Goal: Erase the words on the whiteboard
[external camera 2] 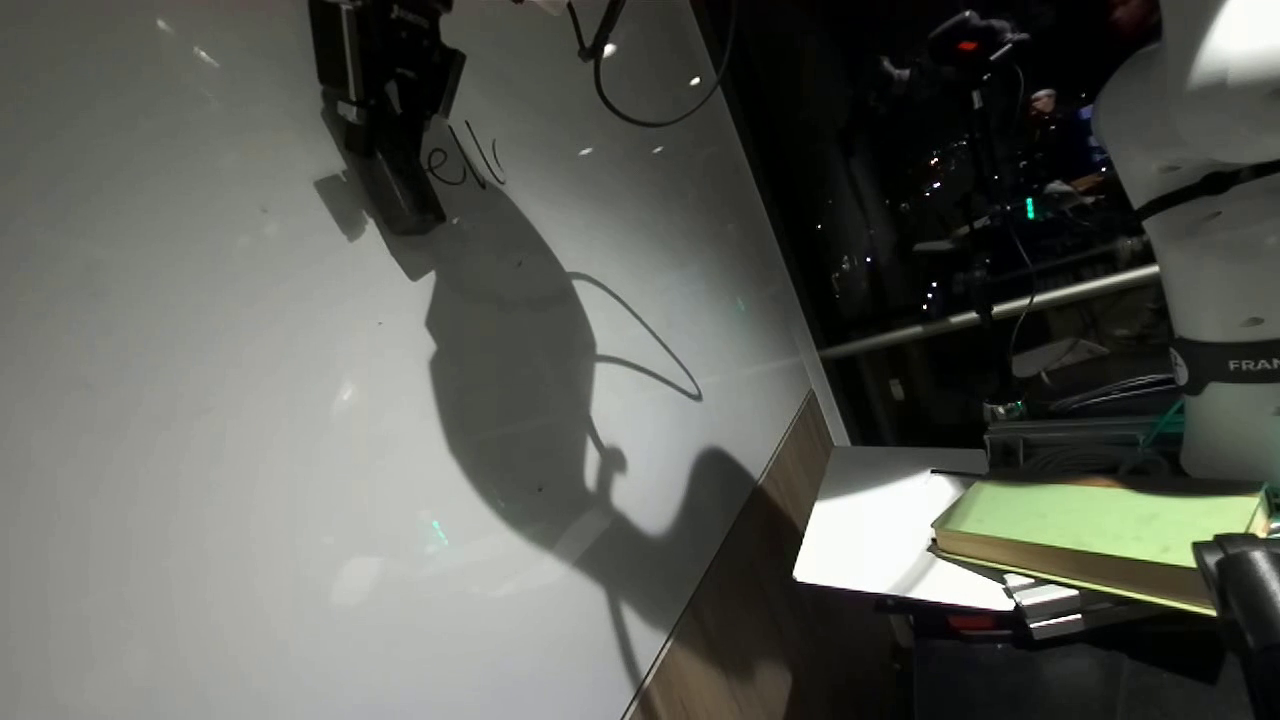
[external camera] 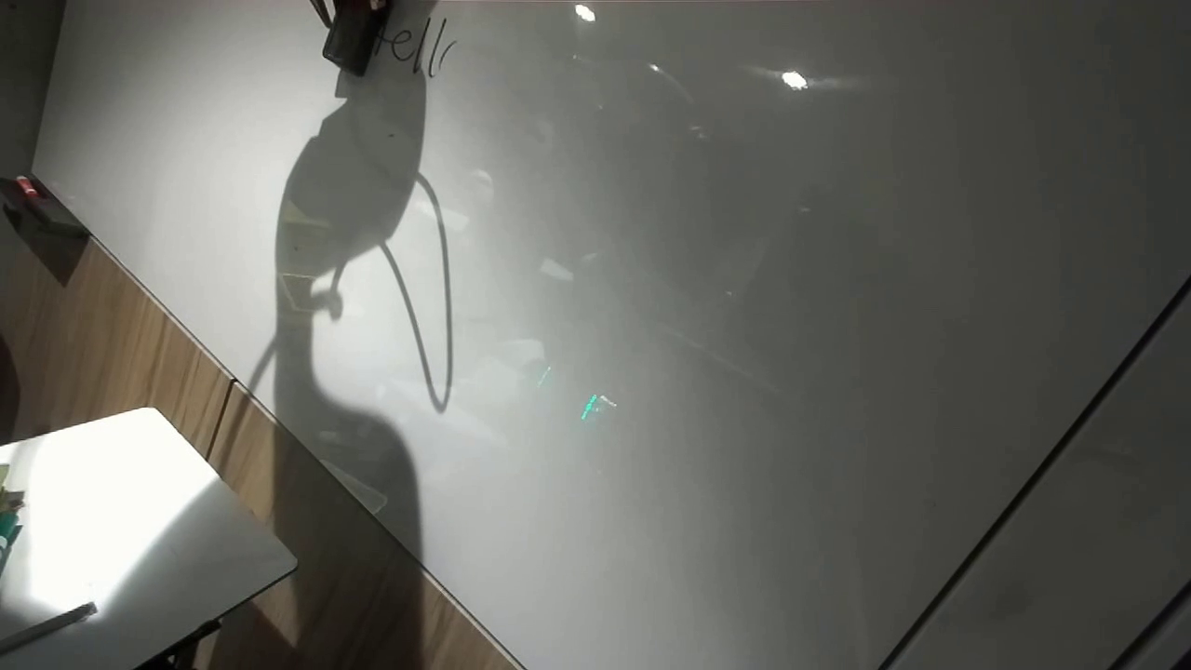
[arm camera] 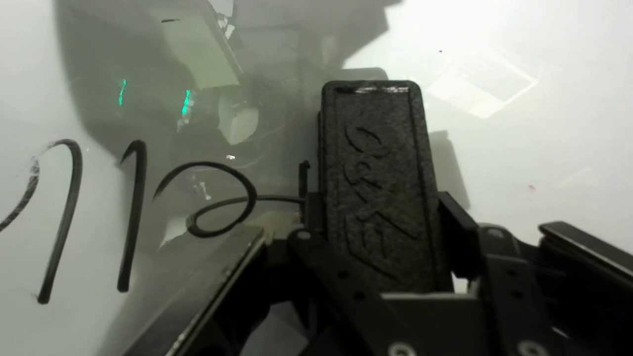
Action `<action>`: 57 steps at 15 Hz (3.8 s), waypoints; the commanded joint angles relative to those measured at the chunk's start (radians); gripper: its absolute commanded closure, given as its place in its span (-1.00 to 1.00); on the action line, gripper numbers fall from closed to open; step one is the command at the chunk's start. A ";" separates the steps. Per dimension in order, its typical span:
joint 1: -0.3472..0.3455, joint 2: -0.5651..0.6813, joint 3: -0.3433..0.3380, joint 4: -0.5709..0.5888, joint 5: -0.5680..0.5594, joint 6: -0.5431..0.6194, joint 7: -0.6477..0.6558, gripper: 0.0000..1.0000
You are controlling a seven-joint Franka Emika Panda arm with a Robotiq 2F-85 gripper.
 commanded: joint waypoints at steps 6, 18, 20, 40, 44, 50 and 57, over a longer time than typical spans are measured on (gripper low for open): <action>-0.076 0.010 -0.107 0.029 -0.092 0.019 -0.075 0.38; -0.165 -0.031 -0.230 -0.041 -0.113 0.047 -0.177 0.38; -0.166 -0.018 -0.253 -0.035 -0.097 0.053 -0.210 0.38; -0.057 -0.018 -0.012 -0.124 -0.102 0.110 -0.041 0.38; -0.045 -0.010 -0.024 -0.138 -0.102 0.142 -0.066 0.38; -0.039 0.002 -0.024 -0.160 -0.101 0.201 -0.077 0.38; -0.013 0.133 0.213 0.100 -0.336 0.105 0.184 0.38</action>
